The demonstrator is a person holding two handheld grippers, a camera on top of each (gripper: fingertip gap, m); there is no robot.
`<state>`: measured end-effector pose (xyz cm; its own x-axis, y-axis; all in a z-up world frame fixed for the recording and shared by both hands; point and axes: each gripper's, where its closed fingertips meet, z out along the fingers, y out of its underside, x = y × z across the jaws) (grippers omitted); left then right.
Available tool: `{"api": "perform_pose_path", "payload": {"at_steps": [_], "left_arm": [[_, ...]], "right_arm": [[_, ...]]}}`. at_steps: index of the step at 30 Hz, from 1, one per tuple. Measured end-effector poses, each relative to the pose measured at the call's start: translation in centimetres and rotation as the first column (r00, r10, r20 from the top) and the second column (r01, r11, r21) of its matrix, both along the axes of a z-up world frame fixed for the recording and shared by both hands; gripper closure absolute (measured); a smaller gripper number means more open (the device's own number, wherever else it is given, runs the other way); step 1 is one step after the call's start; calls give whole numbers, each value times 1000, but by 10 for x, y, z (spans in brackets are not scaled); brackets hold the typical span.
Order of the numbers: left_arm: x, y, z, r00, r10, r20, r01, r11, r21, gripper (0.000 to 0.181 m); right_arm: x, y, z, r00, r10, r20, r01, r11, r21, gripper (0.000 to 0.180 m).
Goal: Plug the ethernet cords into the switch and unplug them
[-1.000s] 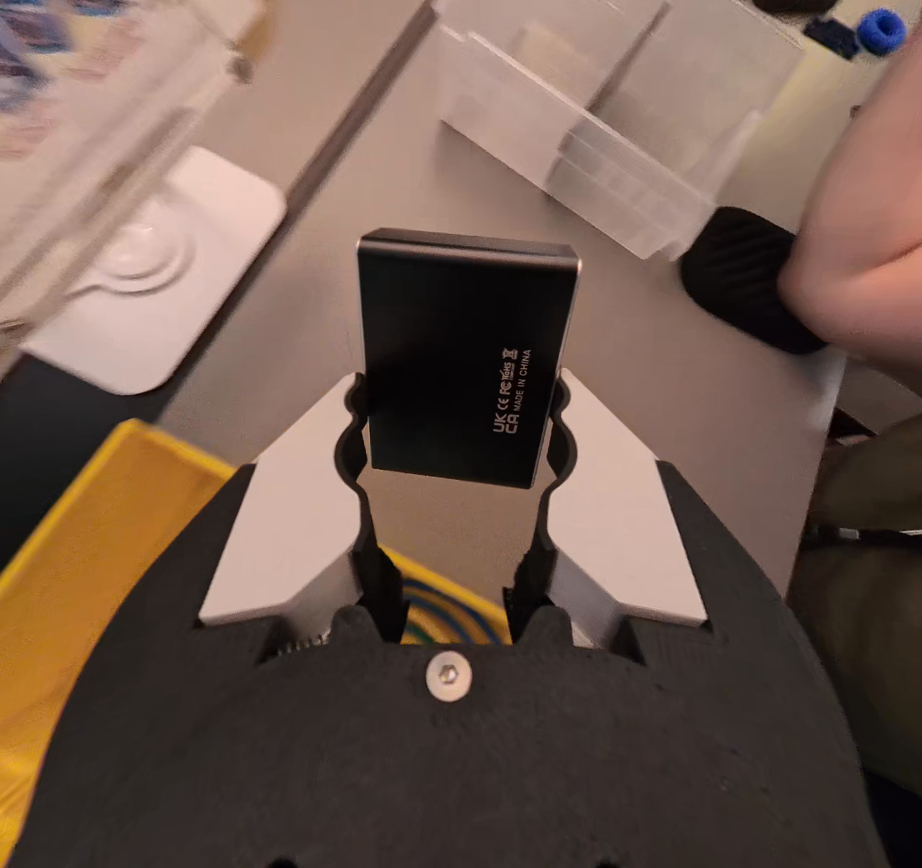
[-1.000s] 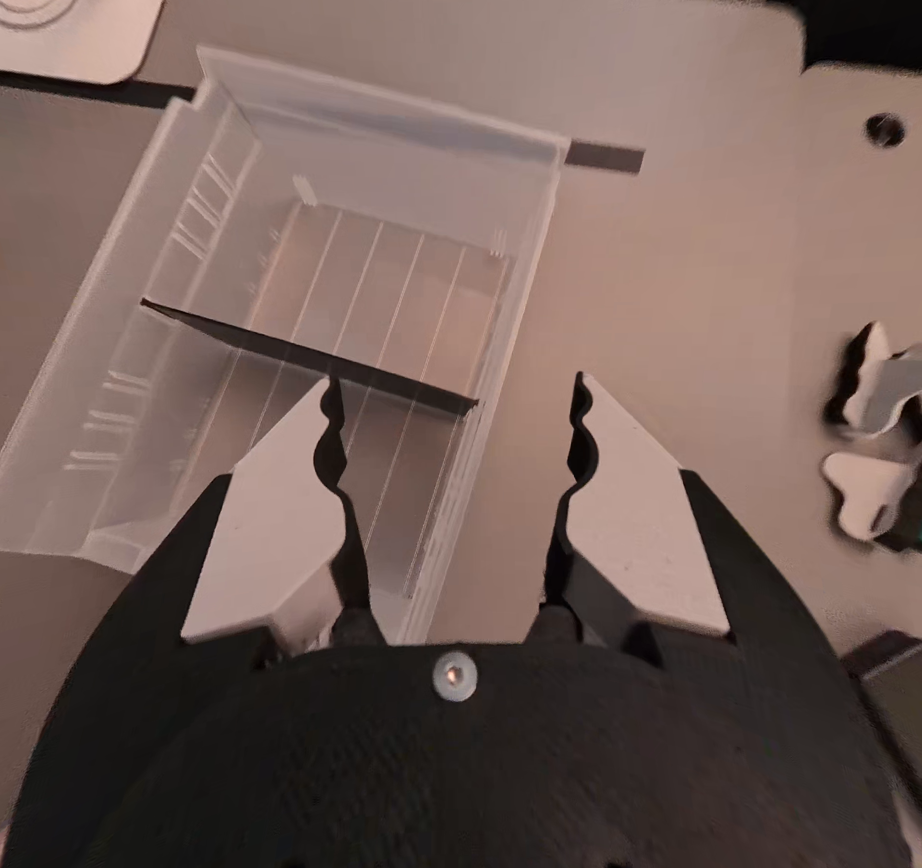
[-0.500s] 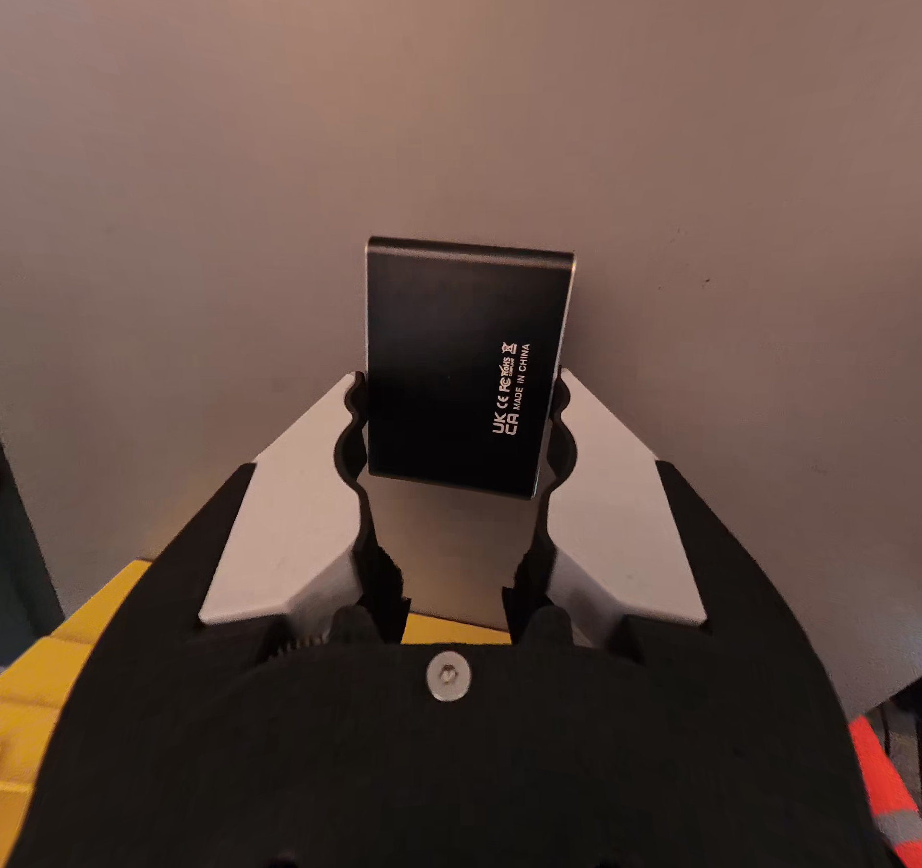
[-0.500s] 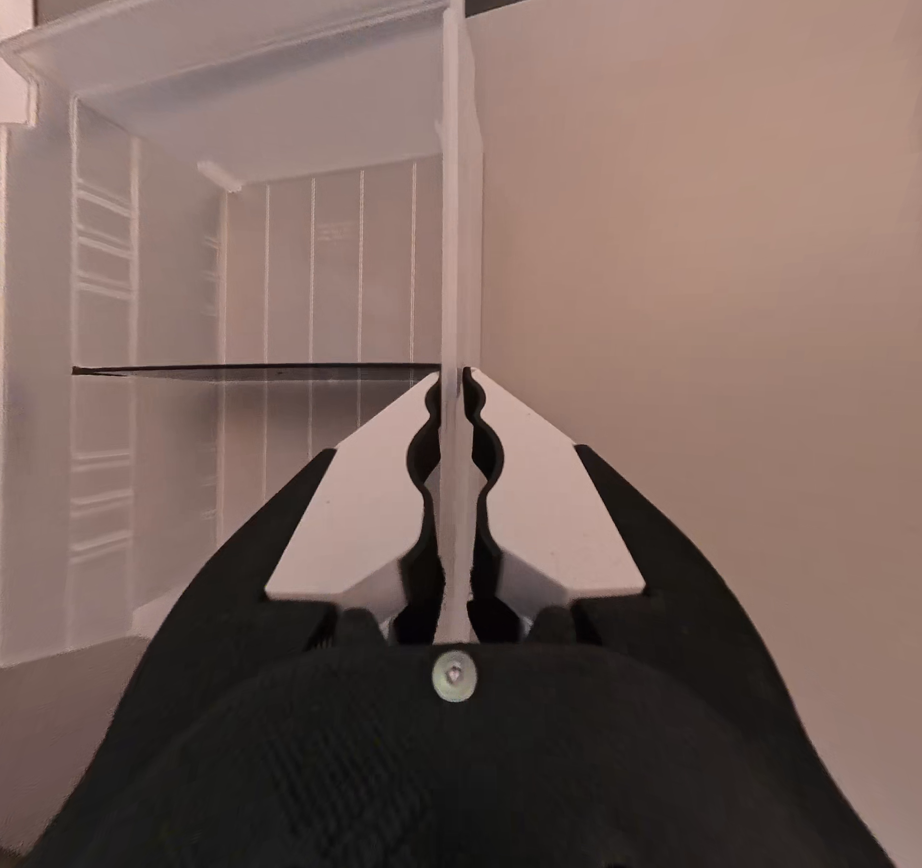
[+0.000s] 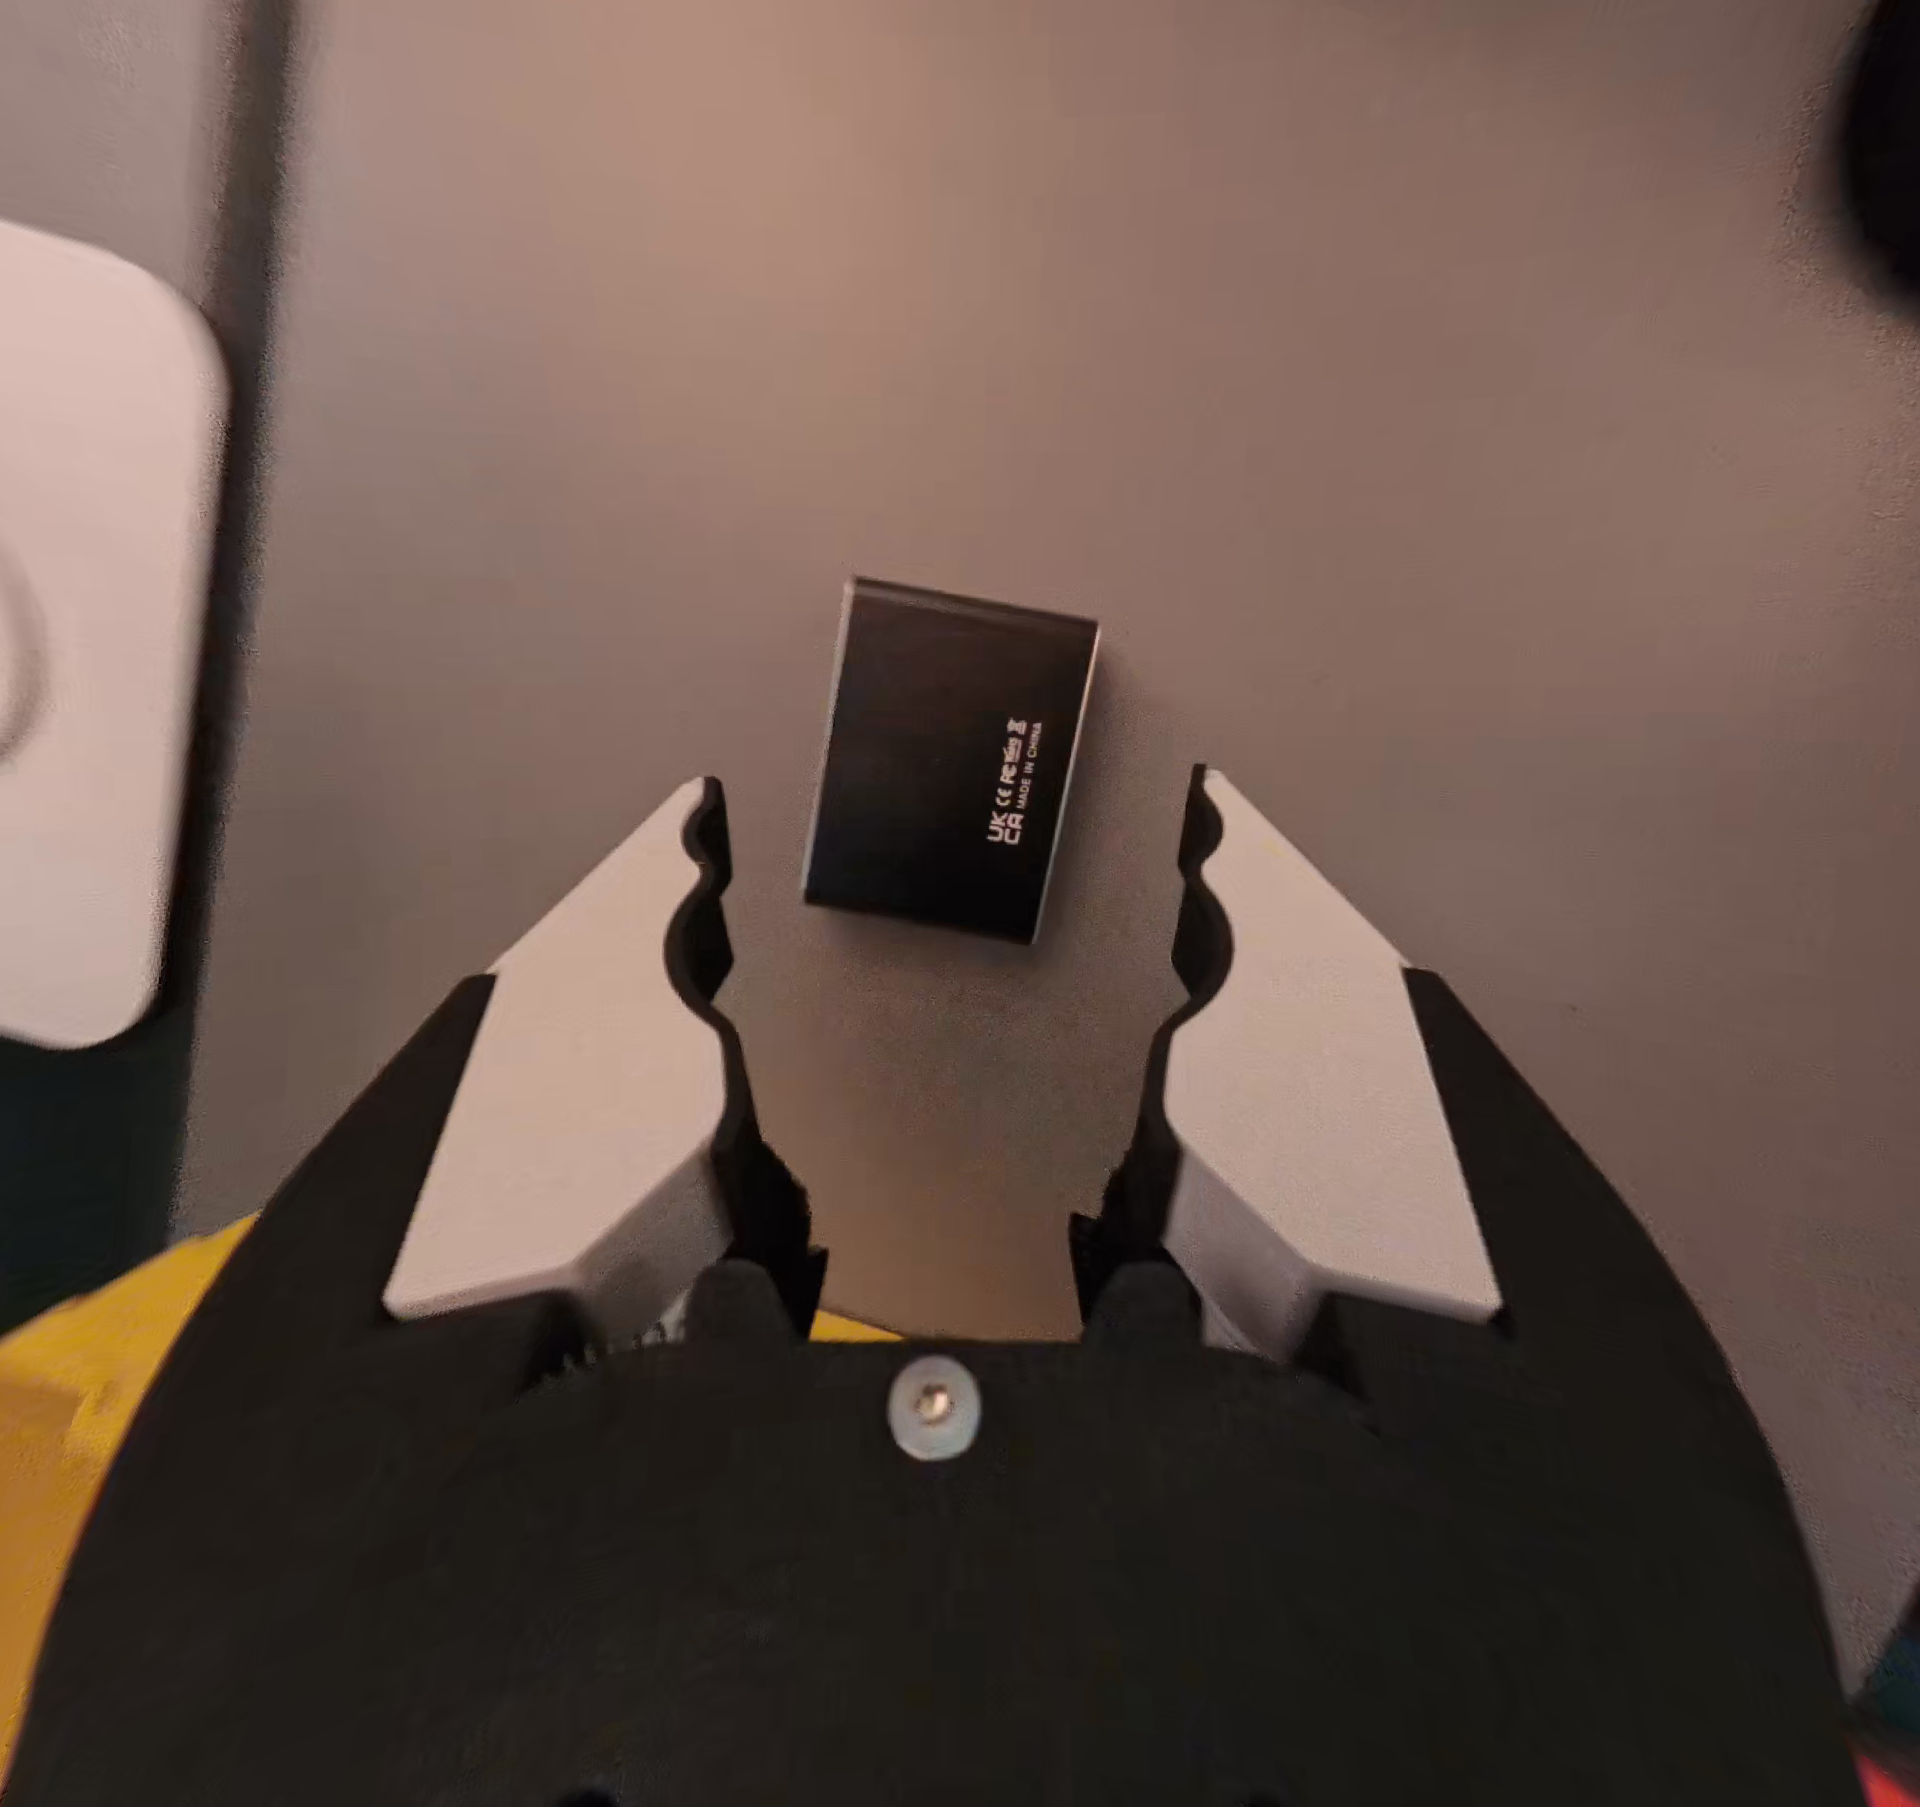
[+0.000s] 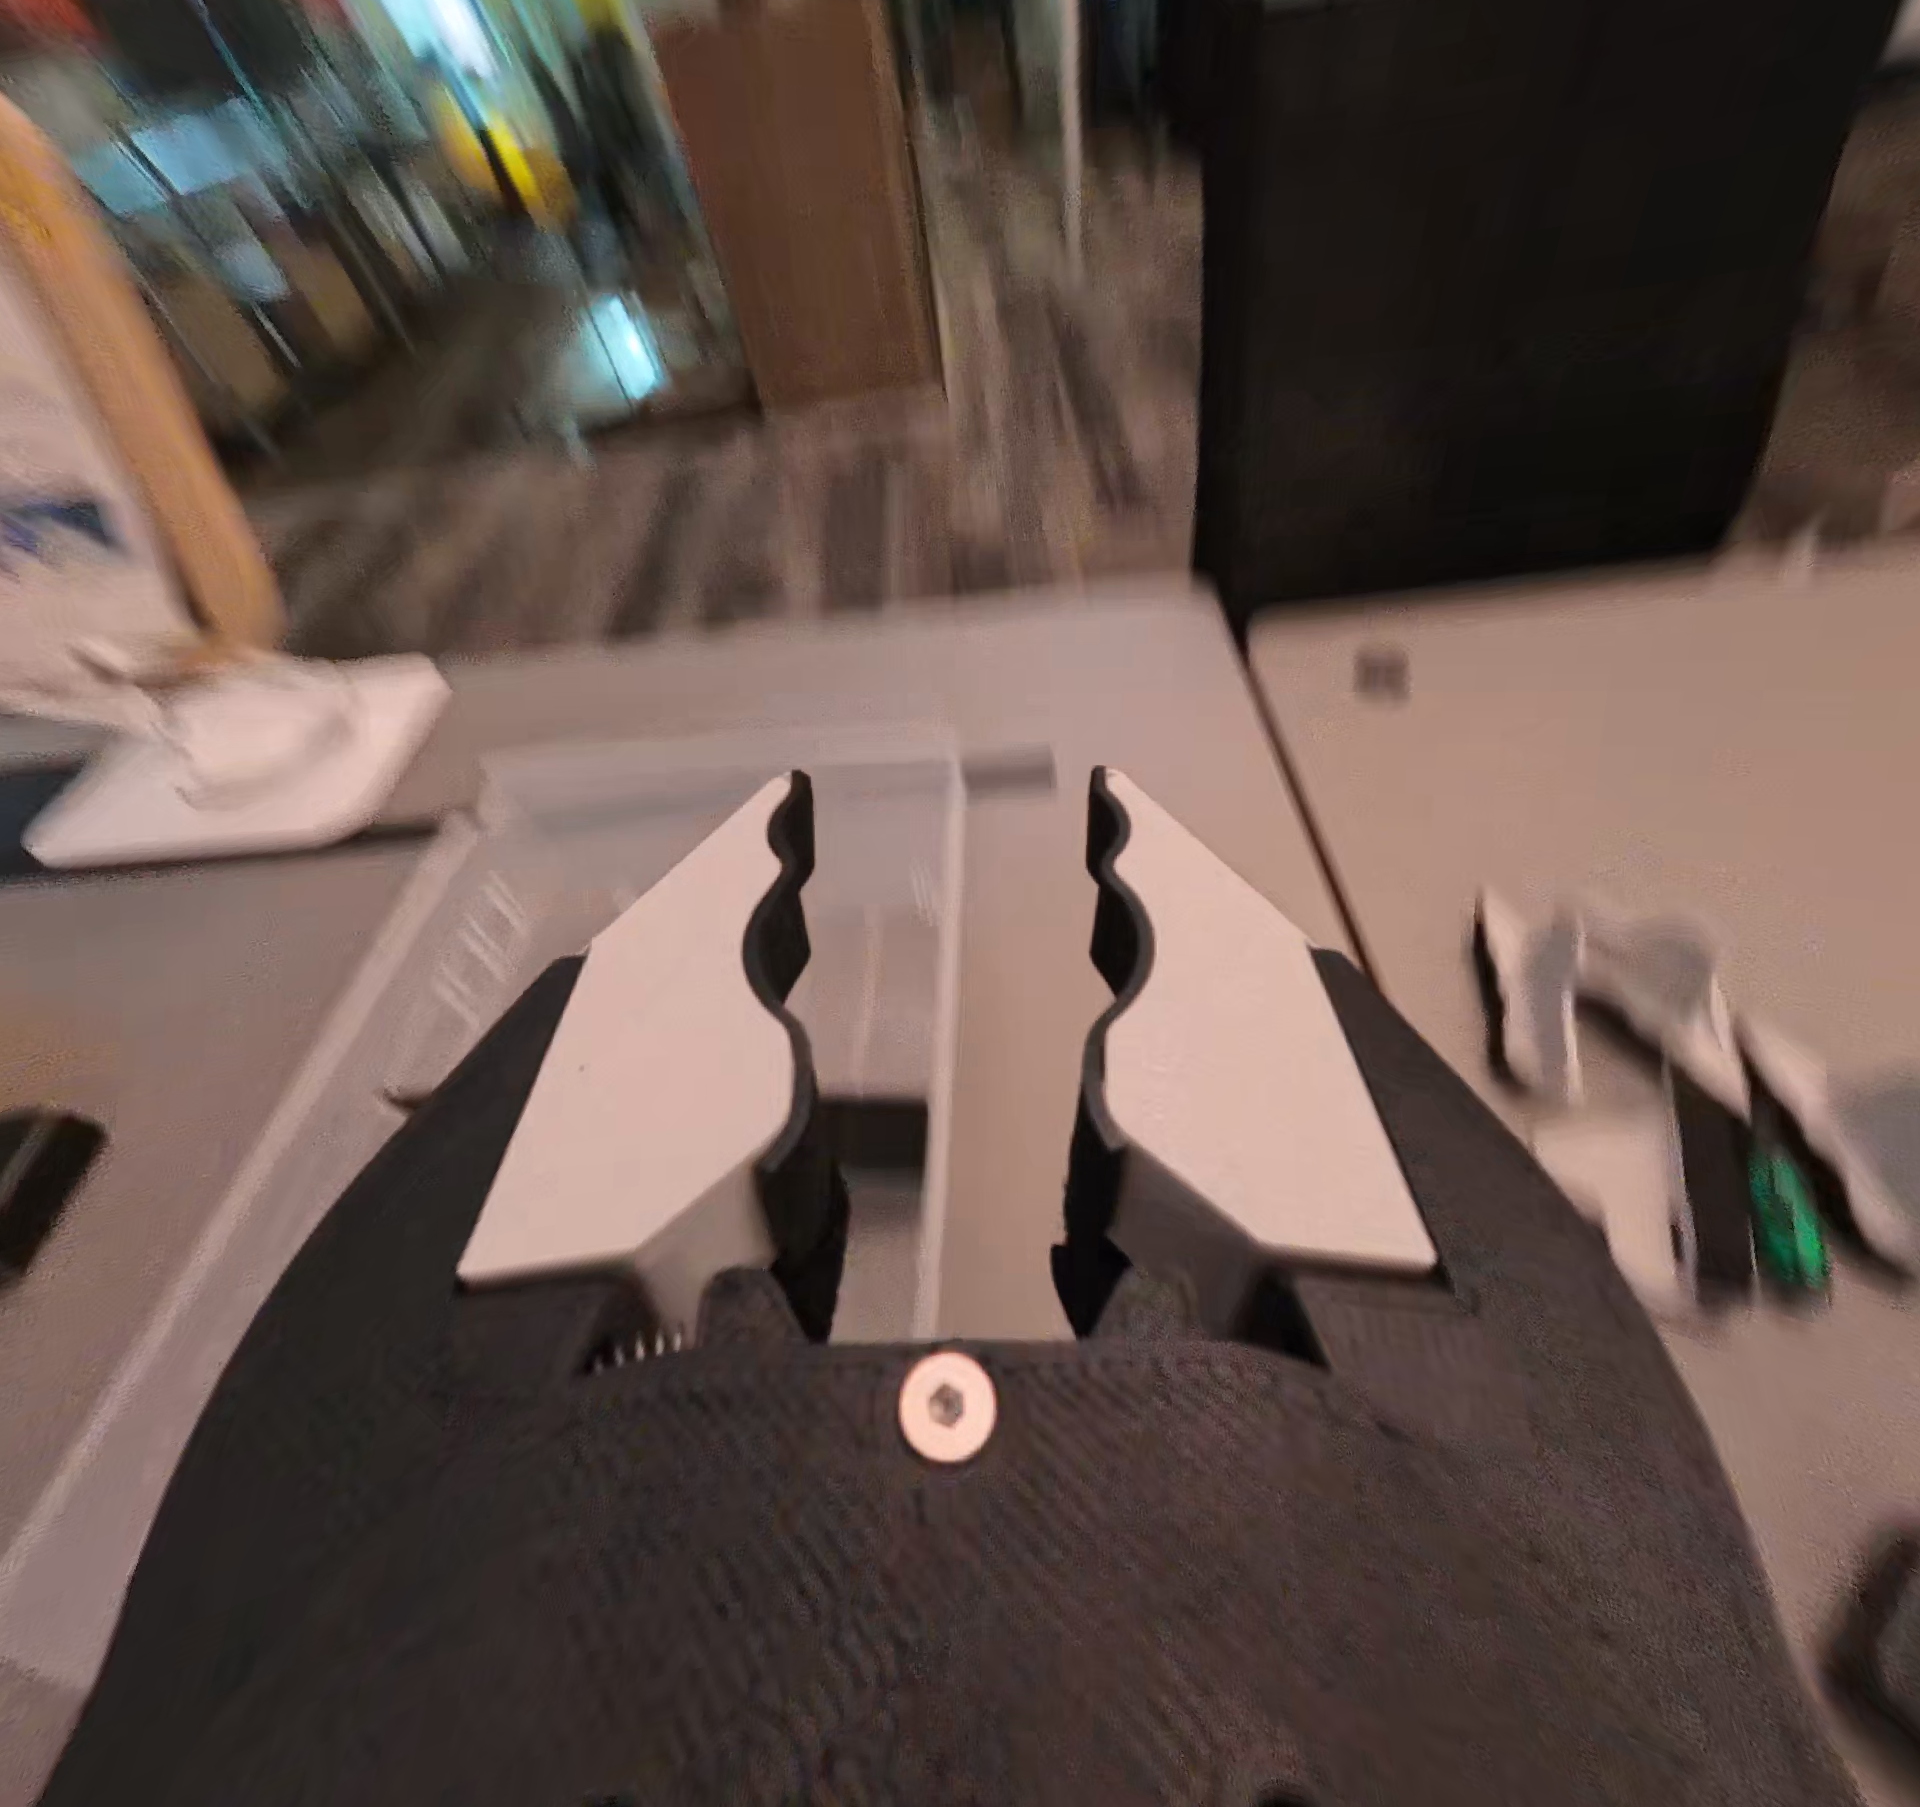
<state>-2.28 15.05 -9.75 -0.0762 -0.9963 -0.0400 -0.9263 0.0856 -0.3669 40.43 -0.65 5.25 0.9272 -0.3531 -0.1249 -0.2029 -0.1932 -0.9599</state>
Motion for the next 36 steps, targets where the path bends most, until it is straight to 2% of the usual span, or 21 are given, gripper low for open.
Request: {"api": "perform_pose_path", "payload": {"at_steps": [1,4,6,7,9,10,12,13,14,16,19,21,25,29,33,34,36], "left_arm": [[-3,0,25,995,22,99,-25,999,21,94],[-42,12,101,923,94,374,-167,971,170,99],[-101,32,131,874,182,451,-340,891,300,102],[-135,41,136,858,235,458,-414,843,343,104],[-204,54,127,819,389,423,-545,758,358,104],[-234,57,115,786,479,391,-604,730,320,101],[-278,54,87,693,645,322,-713,679,175,107],[-291,48,73,654,701,283,-745,661,83,103],[-296,38,61,644,724,246,-745,667,-10,102],[-296,16,46,689,689,225,-683,721,-115,105],[-295,-4,33,824,524,215,-534,845,-12,114],[-289,-7,33,873,439,214,-456,889,34,124],[-272,-15,36,937,308,167,-304,951,-51,130],[-279,-16,10,974,222,-52,-227,965,-134,126],[-274,-23,-9,961,211,-179,-256,924,-286,118],[-273,-25,-12,957,213,-199,-270,905,-328,122],[-271,-27,-14,952,212,-222,-284,881,-379,149]], "right_arm": [[-15,-4,34,995,40,87,-52,989,139,125],[-69,-23,114,948,125,294,-255,851,459,126],[-100,-28,138,915,191,356,-365,771,522,119],[-111,-26,142,902,215,375,-396,759,518,112],[-127,-15,142,874,239,422,-433,776,458,110],[-133,-7,139,862,241,447,-438,796,417,110],[-141,10,131,835,244,493,-439,836,328,110],[-144,18,125,822,249,512,-435,855,284,110],[-147,26,119,810,258,526,-430,872,235,110],[-155,40,104,781,305,546,-438,889,130,110],[-167,54,90,740,361,568,-459,888,33,110],[-175,59,88,724,383,574,-473,881,9,111],[-188,63,91,695,404,595,-507,862,6,113],[-190,62,92,691,411,594,-515,857,7,114],[-184,61,90,704,399,587,-496,868,6,114],[-182,61,88,707,400,583,-494,870,3,114],[-179,61,86,713,400,576,-486,874,-6,115]]}}
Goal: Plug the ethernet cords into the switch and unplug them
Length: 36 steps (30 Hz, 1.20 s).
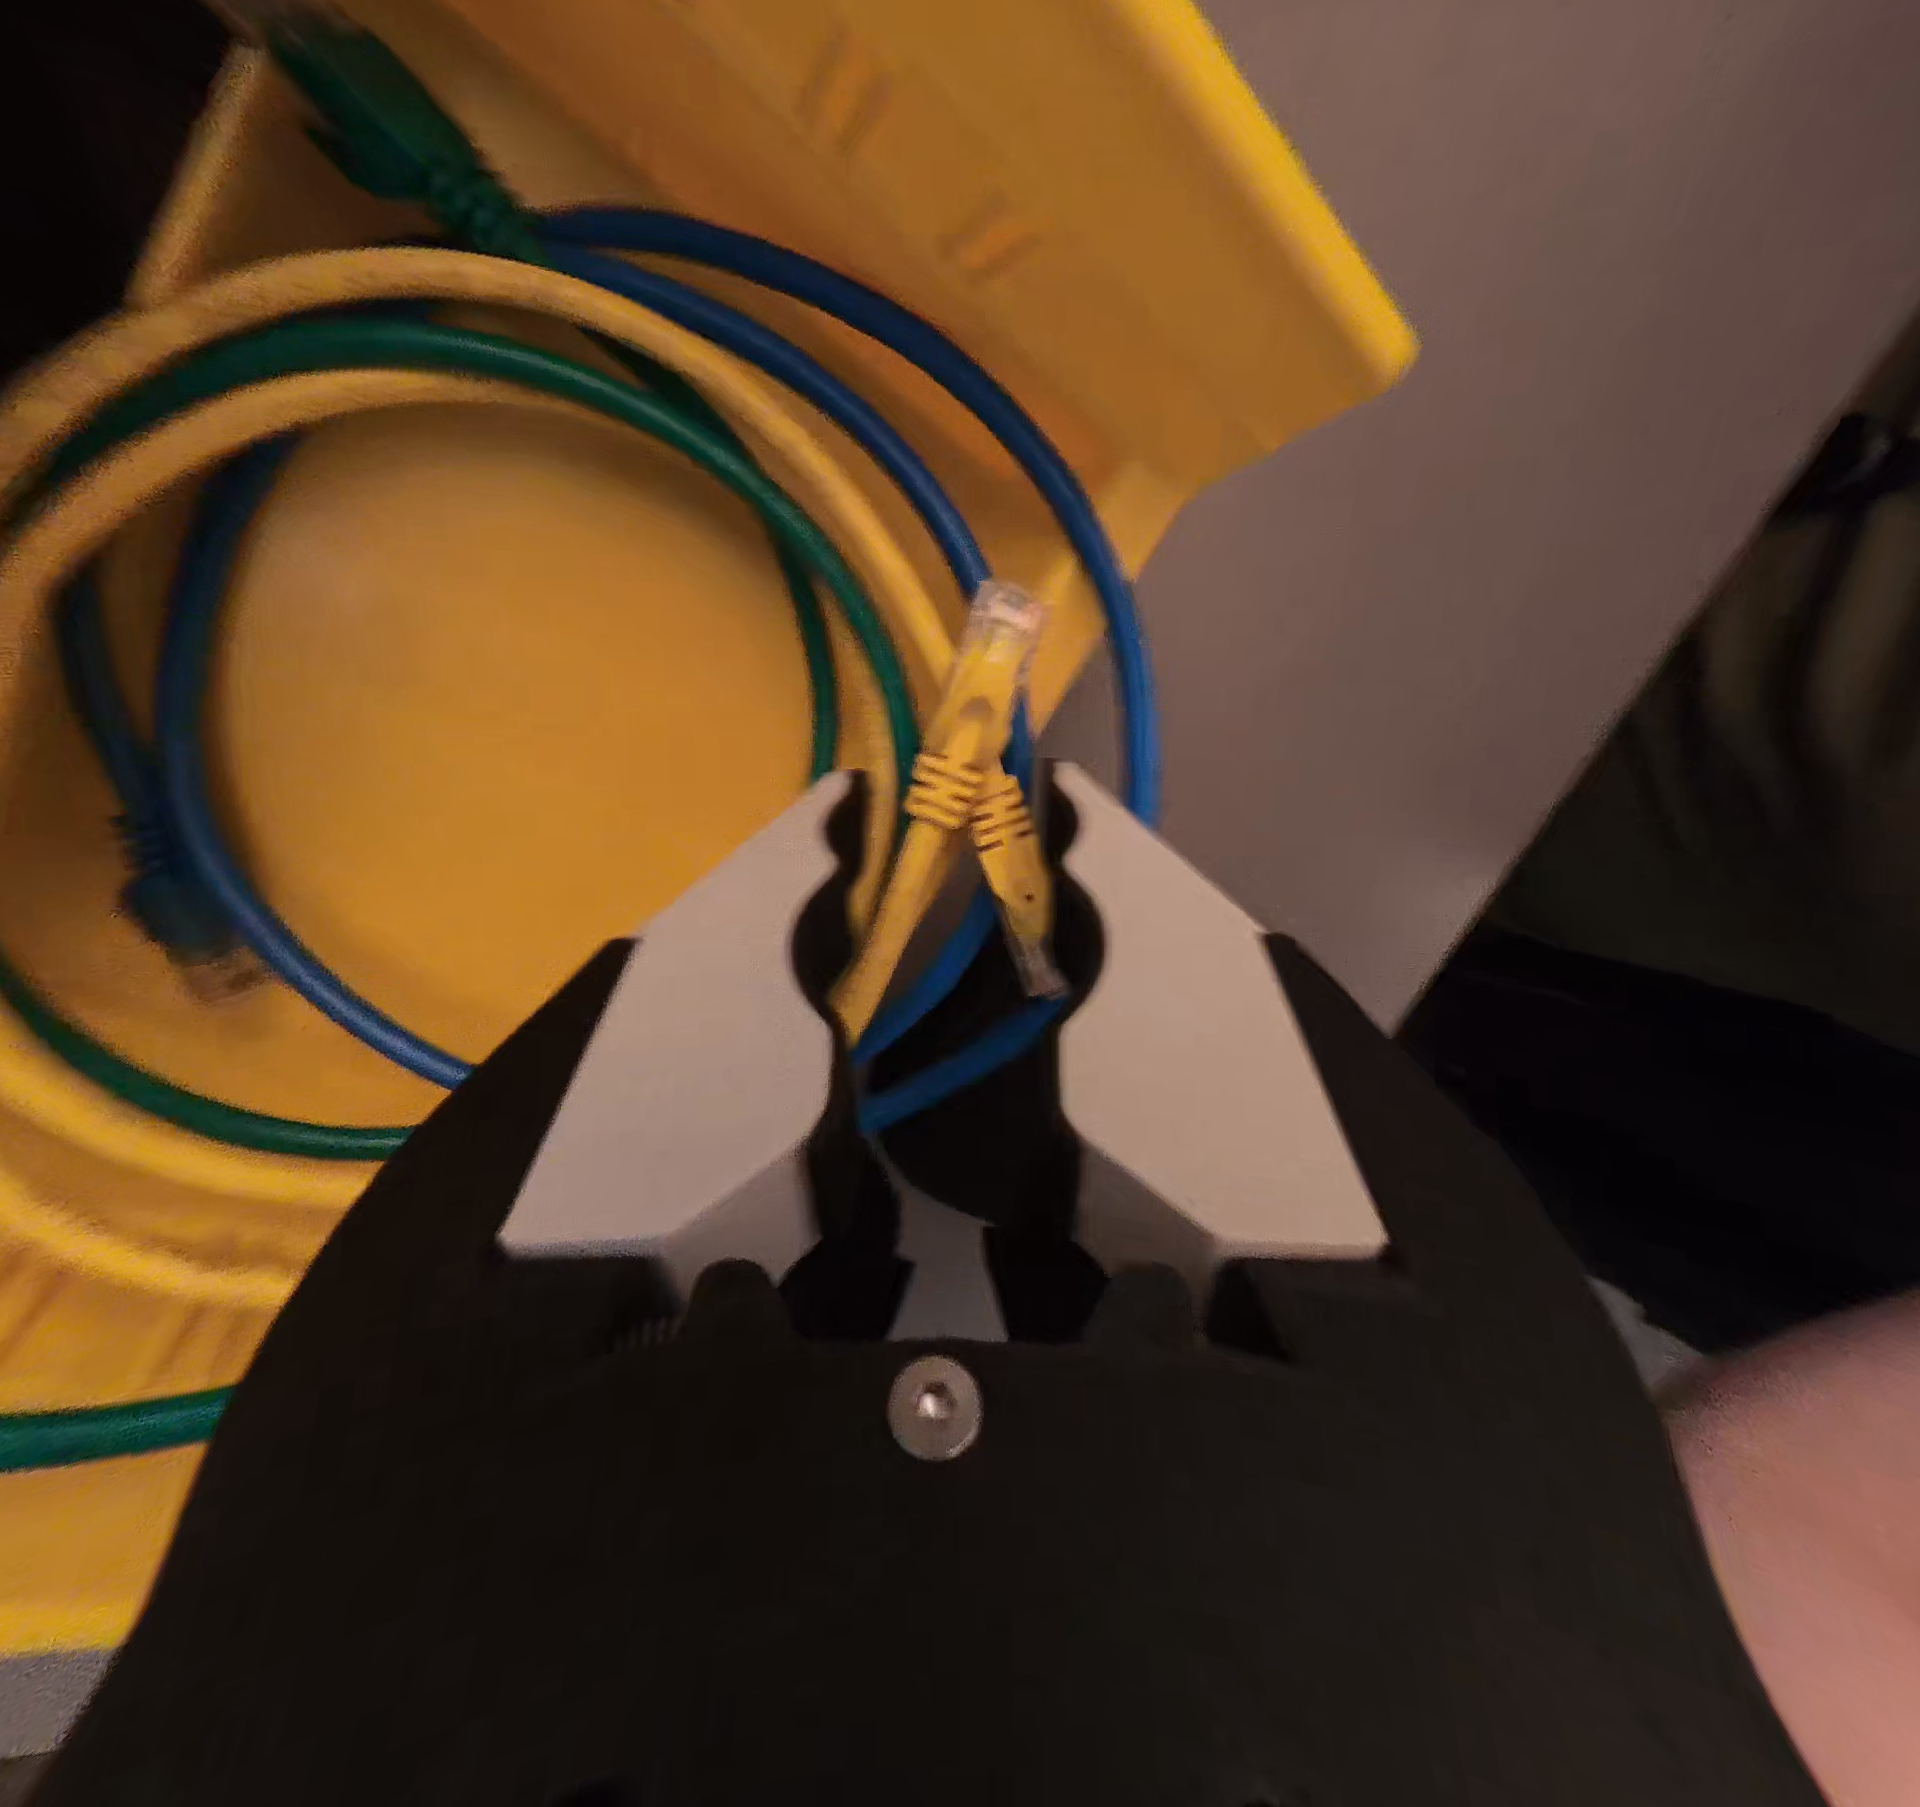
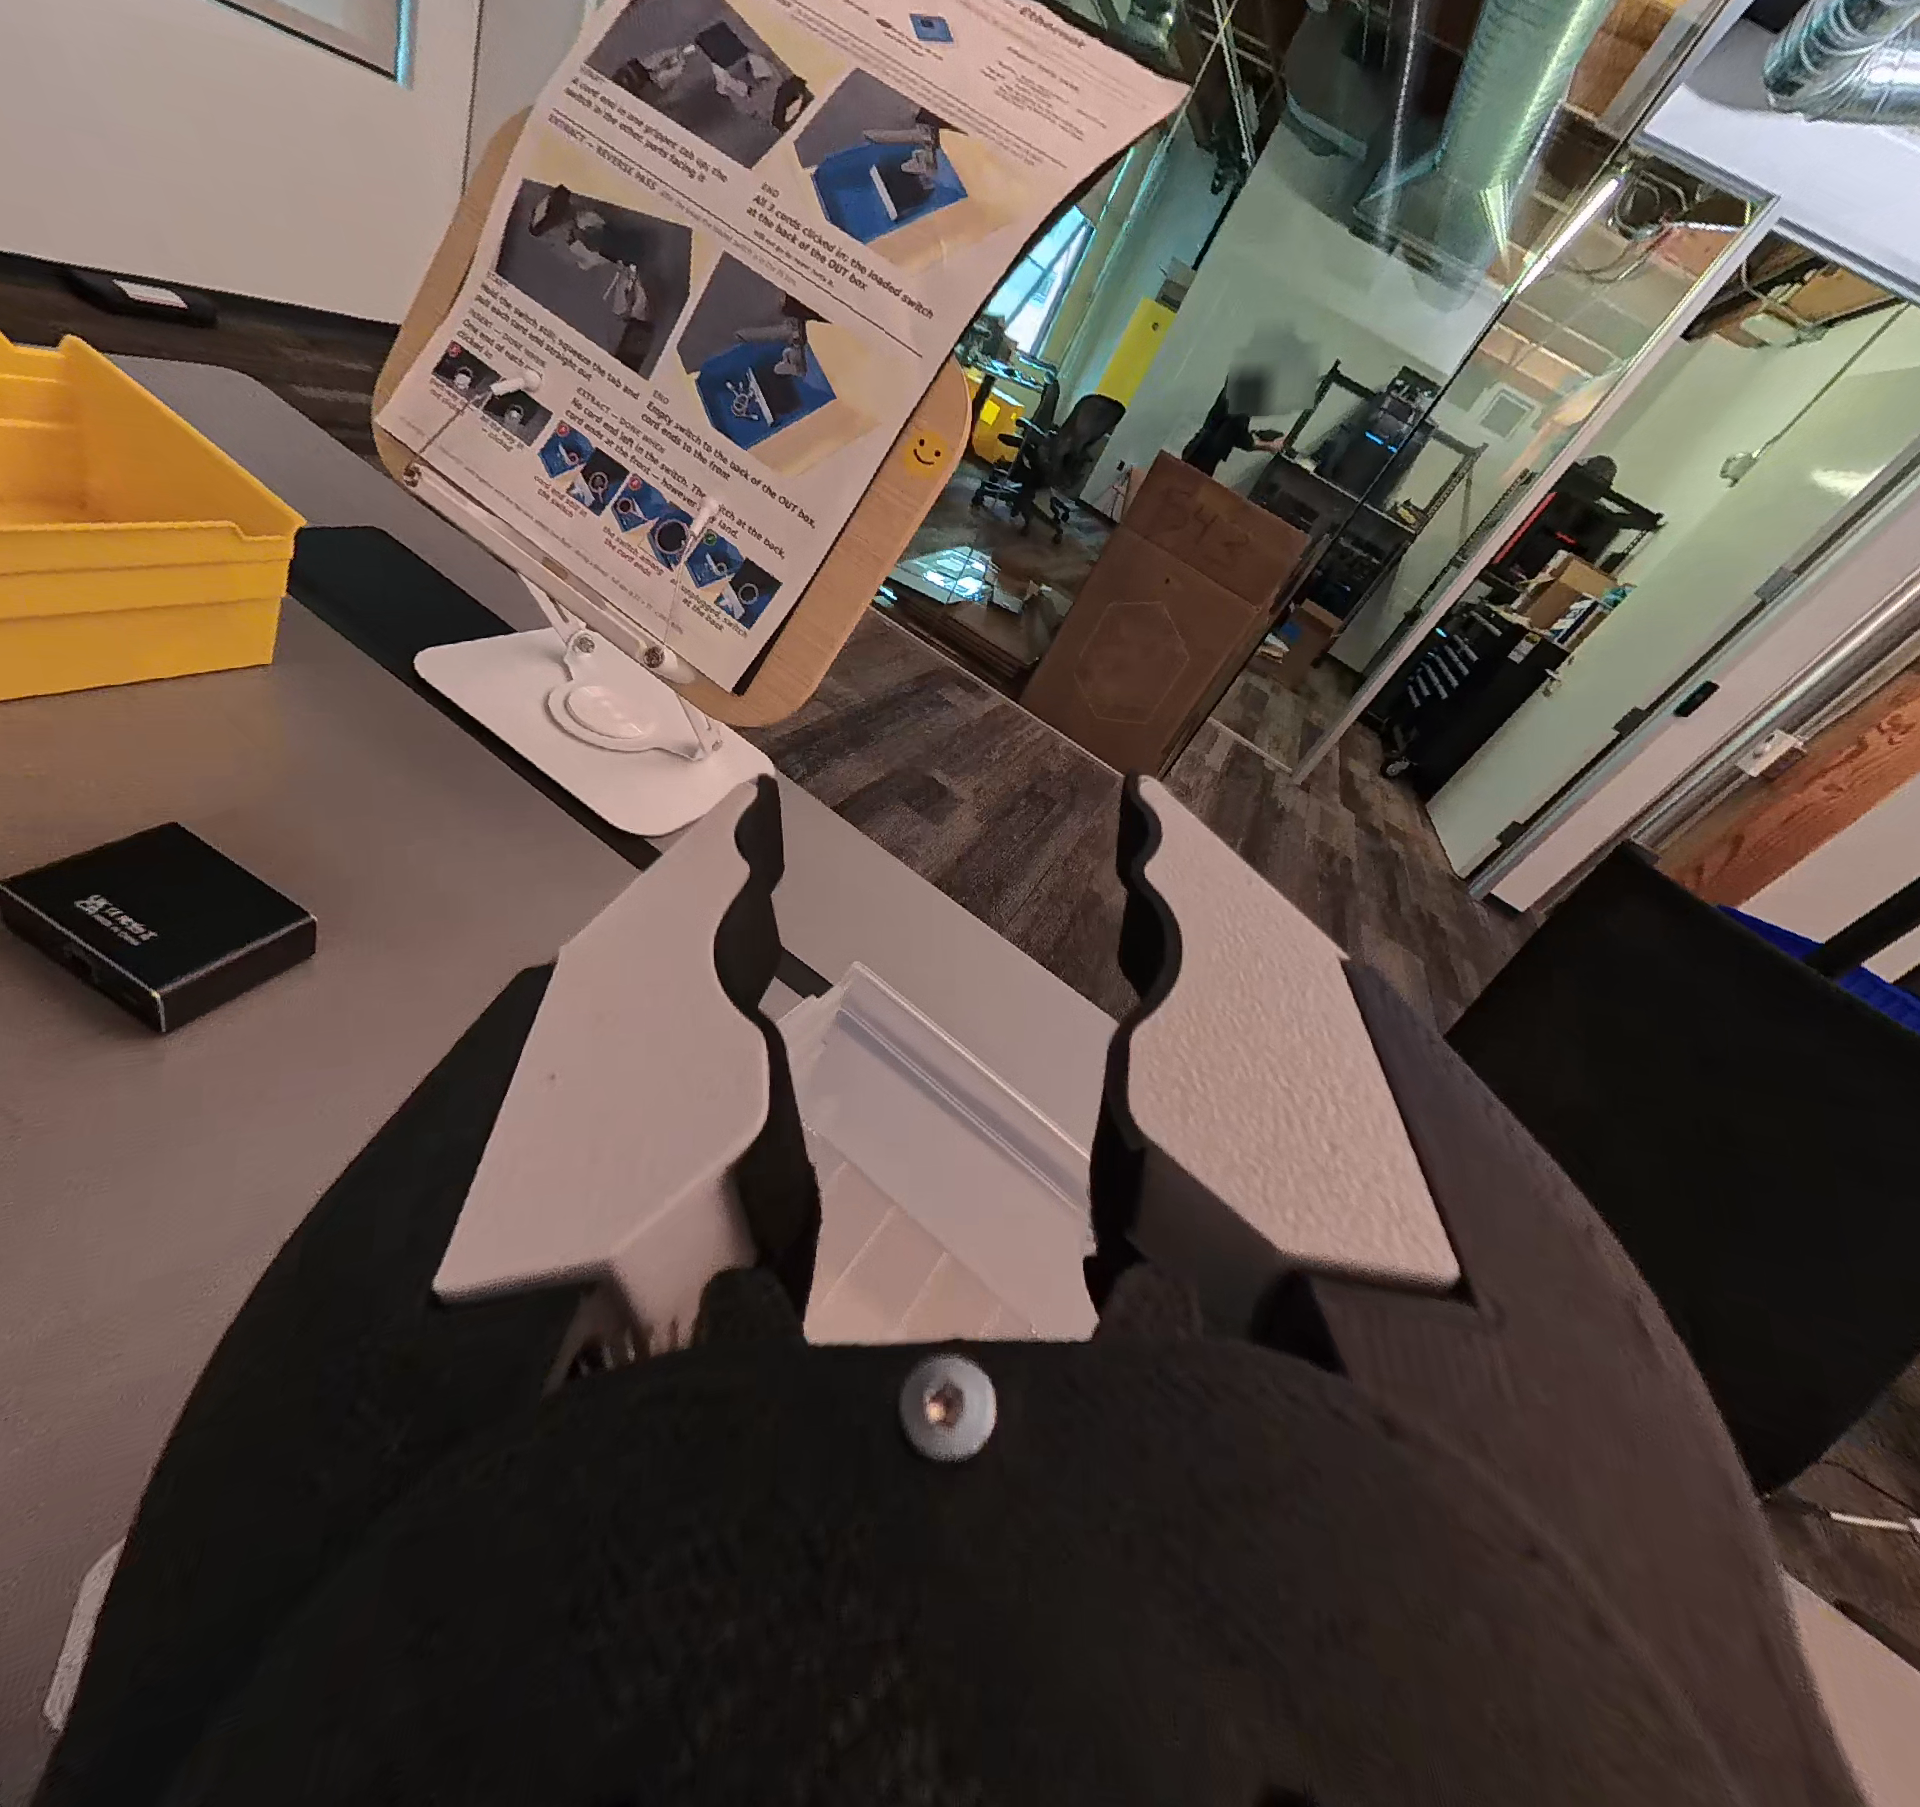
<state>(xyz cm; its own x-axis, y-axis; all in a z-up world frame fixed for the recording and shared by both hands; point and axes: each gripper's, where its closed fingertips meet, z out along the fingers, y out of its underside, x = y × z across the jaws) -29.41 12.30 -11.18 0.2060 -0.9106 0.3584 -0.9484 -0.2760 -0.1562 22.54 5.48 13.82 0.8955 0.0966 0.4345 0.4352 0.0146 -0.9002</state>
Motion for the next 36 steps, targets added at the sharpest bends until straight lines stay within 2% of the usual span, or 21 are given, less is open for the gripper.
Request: {"api": "perform_pose_path", "payload": {"at_steps": [2,7,14,19,22,27,31,36], "left_arm": [[0,4,0,999,-32,11,32,999,34,162],[2,9,17,999,-30,46,26,996,82,164],[6,24,52,985,70,159,-84,993,82,165],[8,41,71,970,132,206,-166,974,156,169],[3,56,92,967,151,204,-201,945,256,170],[3,91,168,935,197,295,-318,837,446,172],[1,111,233,891,217,400,-425,710,562,174],[1,121,298,823,206,529,-536,588,605,174]], "right_arm": [[2,1,-2,1000,-10,6,10,1000,-10,115],[2,3,-5,1000,-14,17,14,1000,-23,116],[0,6,-10,999,-18,45,20,999,-50,116],[3,6,-12,998,-29,49,31,998,-55,117],[2,6,-9,999,-25,47,27,999,-41,119],[-4,8,-6,998,-15,66,17,999,-30,121],[-10,11,-6,996,-9,88,13,999,-34,121],[-20,16,-6,994,8,110,-4,999,-43,121]]}}
